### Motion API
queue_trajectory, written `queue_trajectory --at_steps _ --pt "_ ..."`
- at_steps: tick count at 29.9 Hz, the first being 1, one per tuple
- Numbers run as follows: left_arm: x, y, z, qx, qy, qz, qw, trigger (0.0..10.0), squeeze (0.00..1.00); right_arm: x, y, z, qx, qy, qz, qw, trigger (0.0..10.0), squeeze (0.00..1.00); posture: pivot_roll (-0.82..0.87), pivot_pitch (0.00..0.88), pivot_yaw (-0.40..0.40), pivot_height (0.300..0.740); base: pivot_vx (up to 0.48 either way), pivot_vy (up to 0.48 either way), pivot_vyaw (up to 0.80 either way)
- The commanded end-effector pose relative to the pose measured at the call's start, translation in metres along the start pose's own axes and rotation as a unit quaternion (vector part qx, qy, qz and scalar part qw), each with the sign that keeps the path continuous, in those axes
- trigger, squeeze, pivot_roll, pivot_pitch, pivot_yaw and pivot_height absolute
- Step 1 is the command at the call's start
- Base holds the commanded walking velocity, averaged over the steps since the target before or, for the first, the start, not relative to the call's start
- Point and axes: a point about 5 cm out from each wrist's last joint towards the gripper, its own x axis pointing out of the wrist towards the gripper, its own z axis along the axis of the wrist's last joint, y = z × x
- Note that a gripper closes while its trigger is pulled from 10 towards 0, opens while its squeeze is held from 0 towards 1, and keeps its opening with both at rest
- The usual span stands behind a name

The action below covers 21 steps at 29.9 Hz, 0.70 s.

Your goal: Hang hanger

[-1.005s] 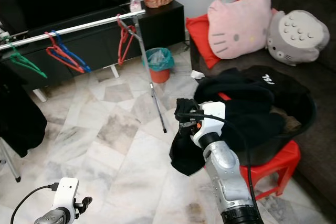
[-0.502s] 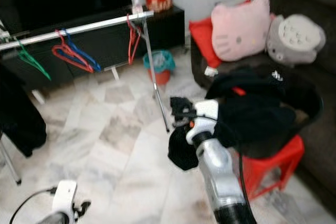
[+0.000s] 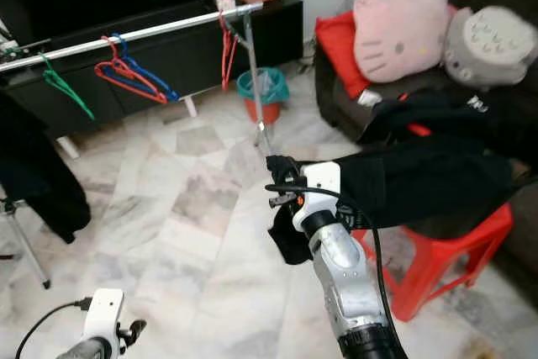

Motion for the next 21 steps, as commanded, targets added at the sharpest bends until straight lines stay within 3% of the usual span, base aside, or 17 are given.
queue_trajectory --at_steps 1,21 --pt "-0.0013 0.0043 -0.0035 -0.001 0.006 0.006 1.0 10.0 0.0 0.005 0.0072 0.0061 -0.002 -0.015 0.012 1.0 10.0 0.0 -0.13 0.0 0.116 0.74 0.0 0.266 0.0" --pt "-0.0013 0.0042 -0.0034 -0.006 0.005 0.008 1.0 10.0 0.0 0.0049 0.0101 0.0054 -0.02 -0.011 0.02 1.0 10.0 0.0 -0.13 0.0 0.109 0.74 0.0 0.268 0.0"
